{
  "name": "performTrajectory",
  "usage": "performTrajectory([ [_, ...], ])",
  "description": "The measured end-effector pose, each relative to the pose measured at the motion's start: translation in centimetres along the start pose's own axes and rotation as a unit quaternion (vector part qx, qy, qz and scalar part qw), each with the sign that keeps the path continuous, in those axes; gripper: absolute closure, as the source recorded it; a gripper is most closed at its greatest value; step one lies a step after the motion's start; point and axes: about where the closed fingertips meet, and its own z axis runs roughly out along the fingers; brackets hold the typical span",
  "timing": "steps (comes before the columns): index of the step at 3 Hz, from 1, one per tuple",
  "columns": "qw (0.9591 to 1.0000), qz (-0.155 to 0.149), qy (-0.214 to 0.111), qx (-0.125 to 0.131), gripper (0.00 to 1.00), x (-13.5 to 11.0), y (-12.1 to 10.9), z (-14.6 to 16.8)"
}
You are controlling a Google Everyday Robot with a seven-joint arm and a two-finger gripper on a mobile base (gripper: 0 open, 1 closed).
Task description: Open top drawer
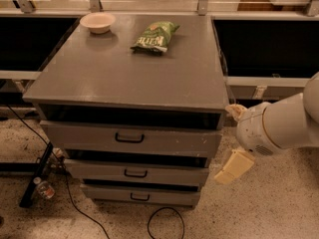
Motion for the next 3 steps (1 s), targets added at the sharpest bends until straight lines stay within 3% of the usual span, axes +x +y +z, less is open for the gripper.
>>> performTrajectory([
  [1,1.0,0.0,-0.008,-0.002,0.0,-0.1,0.5,0.3],
  [3,0.9991,-0.008,-0.024,-0.034,0.0,-0.5,2.3,2.9],
])
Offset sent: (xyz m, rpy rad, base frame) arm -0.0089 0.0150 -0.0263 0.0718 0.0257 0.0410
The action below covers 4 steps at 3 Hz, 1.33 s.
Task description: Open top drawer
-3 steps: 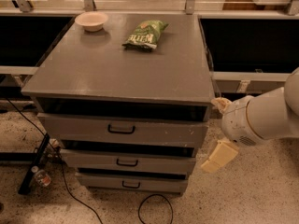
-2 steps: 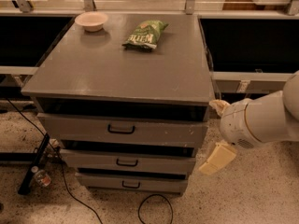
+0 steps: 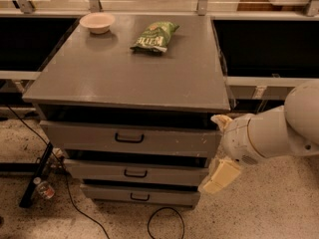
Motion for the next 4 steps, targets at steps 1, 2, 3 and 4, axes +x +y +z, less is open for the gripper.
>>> performTrajectory([
  [1,0.9996,-0.009,-0.001,-0.028,0.0,-0.5,1.0,2.3],
  [2,0.9996,-0.009,-0.001,-0.028,0.0,-0.5,1.0,2.3],
  [3,0.9996,0.006,-0.014,-0.025,0.0,-0.6,0.8,3.9],
  [4,0.9984,0.036,-0.028,-0.033,0.0,-0.6,-1.1,8.6],
])
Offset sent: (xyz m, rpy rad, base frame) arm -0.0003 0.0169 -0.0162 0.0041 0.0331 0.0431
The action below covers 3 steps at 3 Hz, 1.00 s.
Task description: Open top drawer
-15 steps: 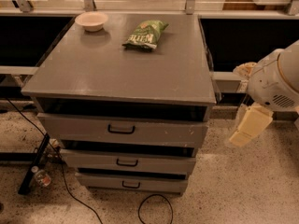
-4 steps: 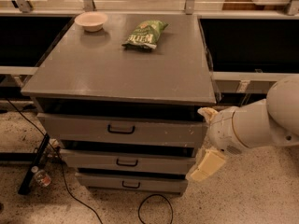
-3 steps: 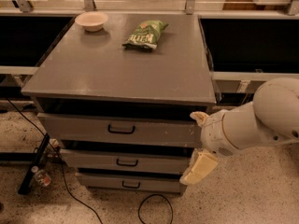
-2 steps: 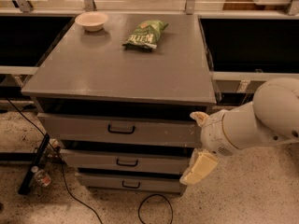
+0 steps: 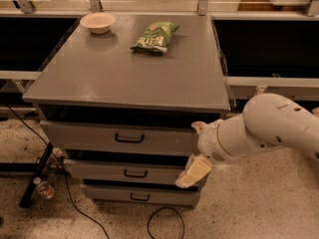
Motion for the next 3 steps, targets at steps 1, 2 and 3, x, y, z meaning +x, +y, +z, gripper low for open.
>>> performTrajectory([
  [1,1.0,0.0,0.0,0.0,0.0,0.0,0.0,0.0],
  [2,0.9999,0.008,-0.008,0.007,0.0,-0.4,-0.6,0.8],
  [3,0.9998,0.012,-0.015,0.009,0.0,-1.2,-1.7,1.8],
])
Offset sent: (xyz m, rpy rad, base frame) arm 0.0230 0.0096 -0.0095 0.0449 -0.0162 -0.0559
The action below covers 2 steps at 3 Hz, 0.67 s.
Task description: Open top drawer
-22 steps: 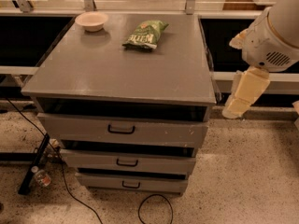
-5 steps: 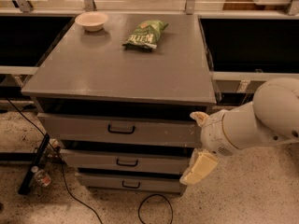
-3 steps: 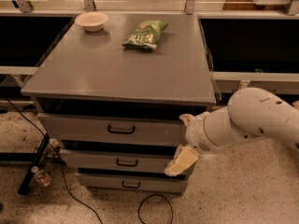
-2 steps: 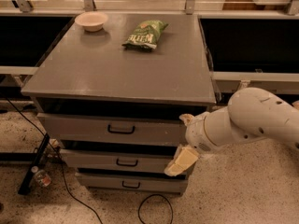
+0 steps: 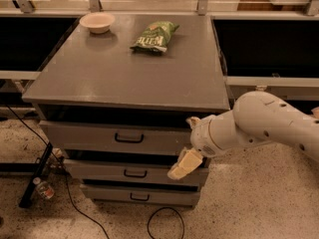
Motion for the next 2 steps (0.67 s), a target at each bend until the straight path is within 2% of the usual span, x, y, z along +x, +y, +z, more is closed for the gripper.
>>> performTrajectory([
  [1,0.9999,-0.01,-0.006,-0.005,0.0,-2.26,-1.48,1.25],
  [2,0.9999,-0.01,-0.006,-0.005,0.0,-2.26,-1.48,1.25],
])
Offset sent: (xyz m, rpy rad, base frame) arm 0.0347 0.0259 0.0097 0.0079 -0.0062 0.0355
